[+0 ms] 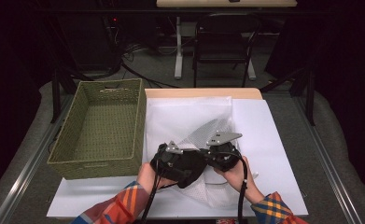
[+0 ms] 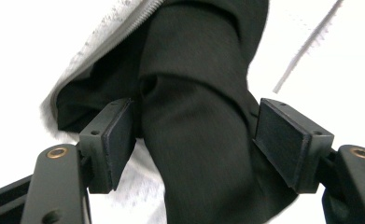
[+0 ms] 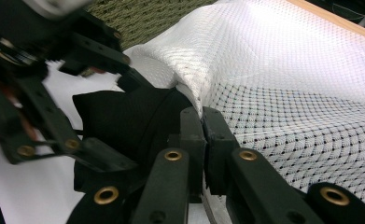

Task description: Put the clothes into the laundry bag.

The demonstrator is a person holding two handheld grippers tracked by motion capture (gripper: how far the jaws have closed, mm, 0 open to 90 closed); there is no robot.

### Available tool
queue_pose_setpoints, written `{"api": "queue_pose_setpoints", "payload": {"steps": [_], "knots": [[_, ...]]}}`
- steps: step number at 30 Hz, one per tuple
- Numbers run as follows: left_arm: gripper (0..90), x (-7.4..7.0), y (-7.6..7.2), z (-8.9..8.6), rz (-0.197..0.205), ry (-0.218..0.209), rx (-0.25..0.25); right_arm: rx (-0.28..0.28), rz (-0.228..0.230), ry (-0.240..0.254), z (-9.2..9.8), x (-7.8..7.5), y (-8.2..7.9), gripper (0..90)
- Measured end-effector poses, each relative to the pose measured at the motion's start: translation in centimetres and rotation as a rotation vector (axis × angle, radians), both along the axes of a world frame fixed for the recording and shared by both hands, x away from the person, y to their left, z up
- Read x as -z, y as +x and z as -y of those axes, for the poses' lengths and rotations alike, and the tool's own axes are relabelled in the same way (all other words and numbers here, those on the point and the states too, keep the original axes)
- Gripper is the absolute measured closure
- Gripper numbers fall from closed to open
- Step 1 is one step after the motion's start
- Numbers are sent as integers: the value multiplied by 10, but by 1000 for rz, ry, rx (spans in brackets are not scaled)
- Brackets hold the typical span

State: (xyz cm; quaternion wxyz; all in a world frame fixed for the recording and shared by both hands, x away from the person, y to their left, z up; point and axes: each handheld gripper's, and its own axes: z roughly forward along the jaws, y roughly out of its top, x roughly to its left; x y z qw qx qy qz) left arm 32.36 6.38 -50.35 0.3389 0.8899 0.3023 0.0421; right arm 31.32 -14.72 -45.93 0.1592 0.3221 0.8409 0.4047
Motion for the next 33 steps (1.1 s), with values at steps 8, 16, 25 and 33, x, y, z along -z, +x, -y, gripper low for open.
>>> {"api": "queue_pose_setpoints", "payload": {"steps": [8,16,25,33], "knots": [[567,3,-4,9,15,-1,37,-2,-6,-5,-2,1,0,886],[755,-2,1,10,29,-63,19,0,-2,8,-1,0,1,887],[767,-9,9,10,66,-100,6,10,14,26,1,-6,1,887],[767,-9,16,16,73,-126,-3,15,25,41,1,-9,1,888]]}}
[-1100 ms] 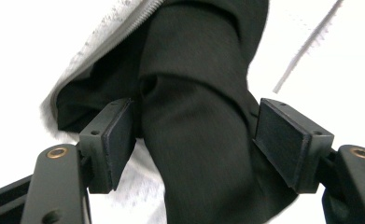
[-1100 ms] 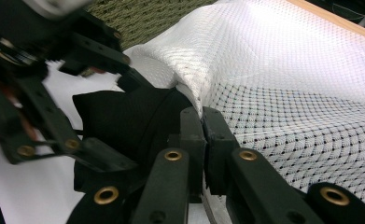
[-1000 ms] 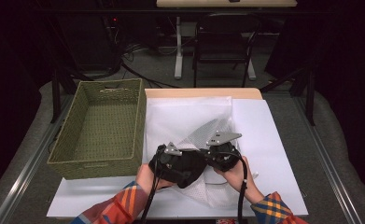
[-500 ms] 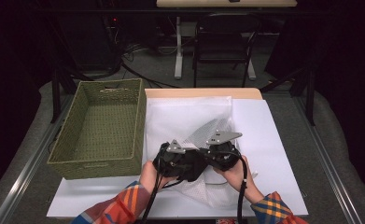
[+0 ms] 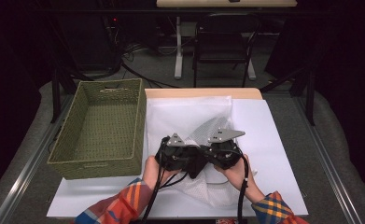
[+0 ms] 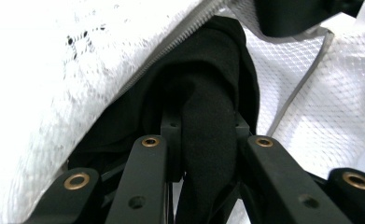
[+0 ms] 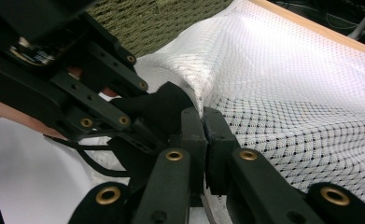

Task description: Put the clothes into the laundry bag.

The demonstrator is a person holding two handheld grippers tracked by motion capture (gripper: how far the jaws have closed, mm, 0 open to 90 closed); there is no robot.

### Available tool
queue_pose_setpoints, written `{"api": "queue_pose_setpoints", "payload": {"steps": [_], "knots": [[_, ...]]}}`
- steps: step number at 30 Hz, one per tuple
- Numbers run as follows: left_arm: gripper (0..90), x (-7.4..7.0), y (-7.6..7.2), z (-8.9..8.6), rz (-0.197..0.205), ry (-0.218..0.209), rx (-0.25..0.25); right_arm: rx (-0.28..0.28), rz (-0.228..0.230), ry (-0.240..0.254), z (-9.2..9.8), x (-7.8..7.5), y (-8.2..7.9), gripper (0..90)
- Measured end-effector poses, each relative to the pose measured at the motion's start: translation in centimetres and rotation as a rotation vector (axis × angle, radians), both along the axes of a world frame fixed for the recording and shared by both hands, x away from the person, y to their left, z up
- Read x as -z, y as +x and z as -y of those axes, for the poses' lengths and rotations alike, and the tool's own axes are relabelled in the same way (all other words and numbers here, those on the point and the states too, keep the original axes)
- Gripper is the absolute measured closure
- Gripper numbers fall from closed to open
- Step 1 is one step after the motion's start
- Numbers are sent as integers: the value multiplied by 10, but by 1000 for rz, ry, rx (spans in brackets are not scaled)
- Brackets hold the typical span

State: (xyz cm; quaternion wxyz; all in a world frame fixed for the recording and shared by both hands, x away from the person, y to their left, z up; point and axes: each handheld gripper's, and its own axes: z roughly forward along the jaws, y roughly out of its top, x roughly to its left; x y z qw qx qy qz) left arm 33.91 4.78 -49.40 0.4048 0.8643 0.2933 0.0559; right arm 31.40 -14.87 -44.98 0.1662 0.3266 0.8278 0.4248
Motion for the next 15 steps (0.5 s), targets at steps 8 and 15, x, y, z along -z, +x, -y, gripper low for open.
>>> {"api": "queue_pose_setpoints", "payload": {"steps": [8,15], "knots": [[769,11,4,10,-24,39,13,-3,-5,9,1,-1,0,888],[771,11,13,12,13,-11,-54,-5,-3,19,0,-2,-1,888]]}}
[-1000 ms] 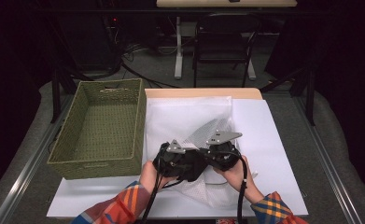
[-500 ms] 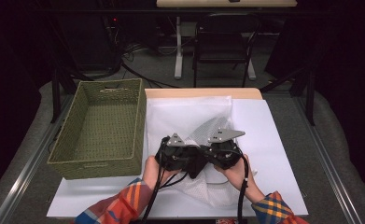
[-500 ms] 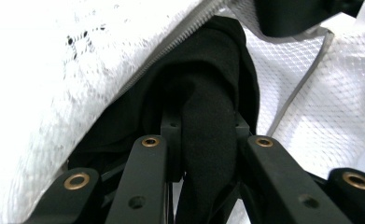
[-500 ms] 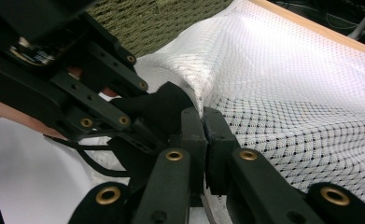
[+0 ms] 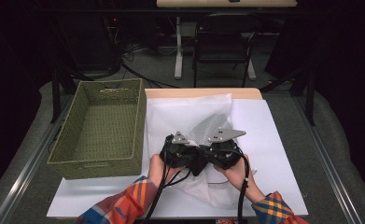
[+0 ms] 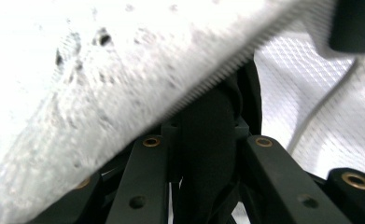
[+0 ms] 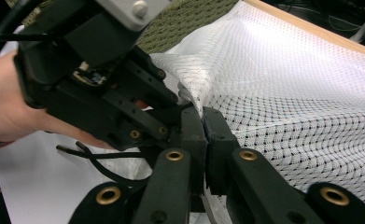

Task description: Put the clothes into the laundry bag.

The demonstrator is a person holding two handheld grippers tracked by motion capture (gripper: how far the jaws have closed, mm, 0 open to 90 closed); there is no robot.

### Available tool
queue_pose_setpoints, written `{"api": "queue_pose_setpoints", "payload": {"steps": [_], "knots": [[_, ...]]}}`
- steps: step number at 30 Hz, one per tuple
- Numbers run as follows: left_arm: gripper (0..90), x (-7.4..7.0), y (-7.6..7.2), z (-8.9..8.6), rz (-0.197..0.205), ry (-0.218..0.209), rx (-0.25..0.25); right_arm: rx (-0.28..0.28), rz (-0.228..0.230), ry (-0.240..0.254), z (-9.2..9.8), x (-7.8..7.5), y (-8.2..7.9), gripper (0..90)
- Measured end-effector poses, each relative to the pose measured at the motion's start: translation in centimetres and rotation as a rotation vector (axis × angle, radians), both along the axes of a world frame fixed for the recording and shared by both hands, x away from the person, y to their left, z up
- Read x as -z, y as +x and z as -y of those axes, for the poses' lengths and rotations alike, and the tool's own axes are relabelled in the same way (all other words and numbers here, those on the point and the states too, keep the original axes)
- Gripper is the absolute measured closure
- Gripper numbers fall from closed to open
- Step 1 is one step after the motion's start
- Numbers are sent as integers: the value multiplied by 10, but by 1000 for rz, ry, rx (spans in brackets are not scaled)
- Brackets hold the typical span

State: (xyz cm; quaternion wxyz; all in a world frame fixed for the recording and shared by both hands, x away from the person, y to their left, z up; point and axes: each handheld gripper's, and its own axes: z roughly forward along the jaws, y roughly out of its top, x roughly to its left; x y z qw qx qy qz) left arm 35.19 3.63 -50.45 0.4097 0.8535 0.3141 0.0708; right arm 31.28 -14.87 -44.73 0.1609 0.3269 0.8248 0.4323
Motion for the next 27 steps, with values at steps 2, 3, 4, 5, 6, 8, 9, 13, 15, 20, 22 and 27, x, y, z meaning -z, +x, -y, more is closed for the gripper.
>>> {"api": "queue_pose_setpoints", "payload": {"steps": [2,3,4,5,6,8,9,13,15,20,22,27], "knots": [[770,1,2,1,20,-13,-14,-1,2,2,1,0,1,888],[769,2,3,2,26,-12,-20,2,0,6,1,-1,1,888],[767,3,3,3,41,-23,-41,1,-1,8,1,-1,1,888],[766,3,3,3,41,-23,-41,1,-1,8,1,-1,1,888],[762,8,6,4,51,-10,-46,-1,-9,15,2,0,1,888],[745,12,8,3,38,-19,-39,-2,-12,12,3,1,1,888],[731,12,7,3,29,-11,-34,-3,-10,5,3,2,1,888],[606,14,3,3,11,24,-13,6,-22,-3,6,7,3,888],[503,15,0,3,-9,47,-6,2,-22,-3,7,7,3,887],[317,11,-11,1,3,77,5,11,-21,0,10,7,3,887],[327,12,-13,3,-6,72,-9,14,-21,-3,11,8,3,887],[564,25,-9,10,-25,45,1,14,-23,-10,10,9,3,887]]}}
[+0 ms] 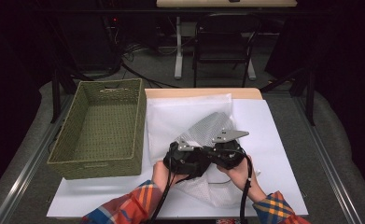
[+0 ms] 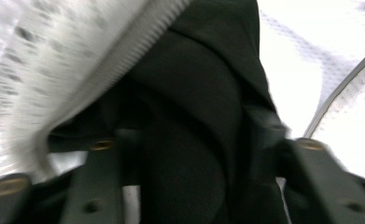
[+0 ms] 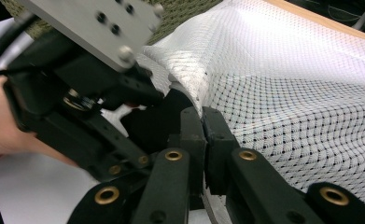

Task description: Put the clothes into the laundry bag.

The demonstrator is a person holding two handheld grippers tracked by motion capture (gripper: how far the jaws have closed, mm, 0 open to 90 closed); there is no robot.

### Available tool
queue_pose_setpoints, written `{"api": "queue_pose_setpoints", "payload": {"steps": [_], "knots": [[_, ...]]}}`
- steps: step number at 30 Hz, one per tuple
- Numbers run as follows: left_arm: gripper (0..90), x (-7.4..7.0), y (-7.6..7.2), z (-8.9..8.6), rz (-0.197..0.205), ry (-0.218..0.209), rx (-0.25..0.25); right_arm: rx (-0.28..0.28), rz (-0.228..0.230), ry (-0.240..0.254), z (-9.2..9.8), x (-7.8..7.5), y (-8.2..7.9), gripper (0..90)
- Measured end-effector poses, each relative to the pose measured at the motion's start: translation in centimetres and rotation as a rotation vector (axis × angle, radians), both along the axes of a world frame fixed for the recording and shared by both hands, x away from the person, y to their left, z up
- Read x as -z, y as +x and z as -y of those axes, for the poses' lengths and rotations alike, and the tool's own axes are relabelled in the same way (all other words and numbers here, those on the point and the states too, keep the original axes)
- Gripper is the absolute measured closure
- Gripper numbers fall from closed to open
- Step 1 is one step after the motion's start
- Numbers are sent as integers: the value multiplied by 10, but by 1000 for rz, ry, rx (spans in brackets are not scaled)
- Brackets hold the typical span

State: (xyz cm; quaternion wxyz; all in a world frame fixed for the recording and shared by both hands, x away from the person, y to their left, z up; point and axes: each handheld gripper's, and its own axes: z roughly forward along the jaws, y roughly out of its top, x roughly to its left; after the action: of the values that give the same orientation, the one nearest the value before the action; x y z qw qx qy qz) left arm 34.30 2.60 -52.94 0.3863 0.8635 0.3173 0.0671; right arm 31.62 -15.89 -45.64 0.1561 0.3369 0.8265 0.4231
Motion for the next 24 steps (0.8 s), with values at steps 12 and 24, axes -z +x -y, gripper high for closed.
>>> {"api": "queue_pose_setpoints", "payload": {"steps": [12,24], "knots": [[741,-11,16,-7,67,-77,-43,-3,35,10,-3,-4,-3,890],[744,-11,31,-2,131,-34,-142,-1,55,35,-3,-9,-5,890]]}}
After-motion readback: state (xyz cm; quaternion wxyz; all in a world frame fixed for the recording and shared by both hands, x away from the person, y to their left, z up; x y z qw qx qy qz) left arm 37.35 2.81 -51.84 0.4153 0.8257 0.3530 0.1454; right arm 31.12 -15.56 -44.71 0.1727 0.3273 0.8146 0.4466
